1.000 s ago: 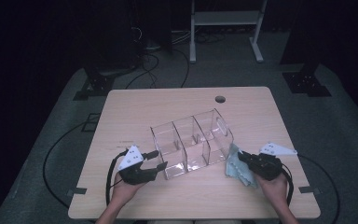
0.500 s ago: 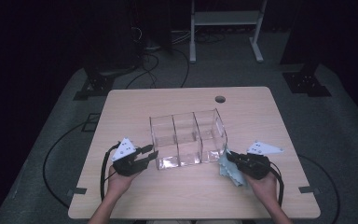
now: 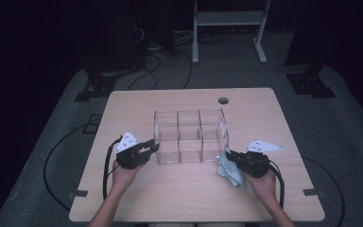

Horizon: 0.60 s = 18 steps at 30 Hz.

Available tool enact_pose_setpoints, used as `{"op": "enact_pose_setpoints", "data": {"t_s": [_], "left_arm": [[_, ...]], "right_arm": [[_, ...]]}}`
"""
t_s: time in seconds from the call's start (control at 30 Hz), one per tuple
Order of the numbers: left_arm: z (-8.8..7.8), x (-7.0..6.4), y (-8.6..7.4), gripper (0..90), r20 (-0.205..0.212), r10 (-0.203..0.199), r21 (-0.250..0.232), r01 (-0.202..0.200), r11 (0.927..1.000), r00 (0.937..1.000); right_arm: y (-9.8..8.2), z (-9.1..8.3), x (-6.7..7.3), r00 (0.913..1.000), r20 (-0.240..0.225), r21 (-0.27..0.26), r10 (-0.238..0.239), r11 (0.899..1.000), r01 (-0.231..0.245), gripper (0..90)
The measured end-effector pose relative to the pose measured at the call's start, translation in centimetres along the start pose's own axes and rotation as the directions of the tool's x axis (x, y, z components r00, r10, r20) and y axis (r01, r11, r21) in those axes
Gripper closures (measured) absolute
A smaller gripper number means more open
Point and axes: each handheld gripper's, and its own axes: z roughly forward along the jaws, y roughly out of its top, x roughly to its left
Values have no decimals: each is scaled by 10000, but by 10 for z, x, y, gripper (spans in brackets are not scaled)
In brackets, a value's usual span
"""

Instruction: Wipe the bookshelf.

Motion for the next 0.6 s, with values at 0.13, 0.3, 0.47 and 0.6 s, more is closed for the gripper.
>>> {"op": "enact_pose_setpoints", "data": {"t_s": [0.13,0.3,0.47,0.6], "left_arm": [[3,3,0,696,-98,-100,-61,100,9999,9999],[3,3,0,670,-97,-142,-53,141,9999,9999],[0,4,0,650,-175,-171,-120,169,9998,9997],[1,1,1,640,-167,-22,-119,20,9999,9999]], "right_arm": [[0,2,-3,10000,5,-51,61,10000,-61,830],[-1,-1,-2,9999,10,-93,123,9999,-123,830],[-4,-10,-7,9996,56,-229,282,9993,-281,830],[-6,-19,-10,9992,160,-299,373,9989,-368,830]]}}
